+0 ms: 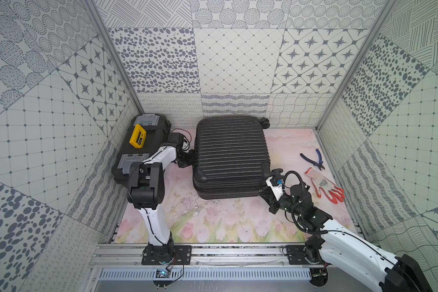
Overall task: Close the suitcase zippers
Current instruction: Zip the zipper on the suitcase.
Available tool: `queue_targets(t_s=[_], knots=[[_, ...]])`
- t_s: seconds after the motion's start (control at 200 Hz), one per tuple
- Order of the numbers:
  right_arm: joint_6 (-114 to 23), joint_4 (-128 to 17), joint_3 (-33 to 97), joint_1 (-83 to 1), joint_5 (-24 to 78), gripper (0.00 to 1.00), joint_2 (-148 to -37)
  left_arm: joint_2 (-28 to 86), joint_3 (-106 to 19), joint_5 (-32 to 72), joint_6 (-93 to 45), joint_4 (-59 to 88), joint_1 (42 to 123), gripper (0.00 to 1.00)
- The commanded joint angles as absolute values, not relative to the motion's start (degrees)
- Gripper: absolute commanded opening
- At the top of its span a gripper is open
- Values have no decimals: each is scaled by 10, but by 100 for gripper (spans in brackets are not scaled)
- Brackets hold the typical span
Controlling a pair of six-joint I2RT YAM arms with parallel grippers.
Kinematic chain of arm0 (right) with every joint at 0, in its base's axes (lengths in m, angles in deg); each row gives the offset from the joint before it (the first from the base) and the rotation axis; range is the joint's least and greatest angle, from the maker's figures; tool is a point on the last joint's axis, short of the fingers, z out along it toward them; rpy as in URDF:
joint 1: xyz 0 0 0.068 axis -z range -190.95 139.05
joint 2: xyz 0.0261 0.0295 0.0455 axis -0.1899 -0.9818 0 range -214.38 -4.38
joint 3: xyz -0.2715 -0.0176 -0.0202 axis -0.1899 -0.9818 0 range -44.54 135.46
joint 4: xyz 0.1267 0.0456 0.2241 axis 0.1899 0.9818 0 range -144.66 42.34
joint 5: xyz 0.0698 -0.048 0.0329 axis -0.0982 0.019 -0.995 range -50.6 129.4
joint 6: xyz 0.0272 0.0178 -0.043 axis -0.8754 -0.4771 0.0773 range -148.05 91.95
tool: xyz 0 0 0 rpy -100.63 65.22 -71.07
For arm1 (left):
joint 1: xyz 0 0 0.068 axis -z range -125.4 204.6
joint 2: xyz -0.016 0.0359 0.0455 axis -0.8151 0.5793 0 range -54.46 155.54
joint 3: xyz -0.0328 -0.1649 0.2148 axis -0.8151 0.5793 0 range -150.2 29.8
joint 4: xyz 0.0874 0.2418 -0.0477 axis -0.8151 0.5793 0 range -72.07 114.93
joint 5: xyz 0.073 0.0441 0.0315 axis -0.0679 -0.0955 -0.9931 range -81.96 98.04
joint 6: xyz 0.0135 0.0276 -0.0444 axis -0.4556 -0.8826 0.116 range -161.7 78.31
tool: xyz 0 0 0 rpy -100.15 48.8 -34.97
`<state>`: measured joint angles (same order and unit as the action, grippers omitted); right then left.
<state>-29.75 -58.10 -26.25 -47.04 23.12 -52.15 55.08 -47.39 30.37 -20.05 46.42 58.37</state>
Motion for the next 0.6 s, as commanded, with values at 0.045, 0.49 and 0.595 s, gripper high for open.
queue_targets(t_s=[0.045, 0.49, 0.595], knots=[[-229, -590, -184, -547, 245, 0, -568, 520, -432, 281, -29, 506, 618, 0], [-219, -637, 25, -715, 242, 0, -750, 415, -306, 226, 343, 305, 900, 0], [-228, -659, 31, -726, 233, 0, -760, 404, -264, 184, 427, 254, 961, 0]])
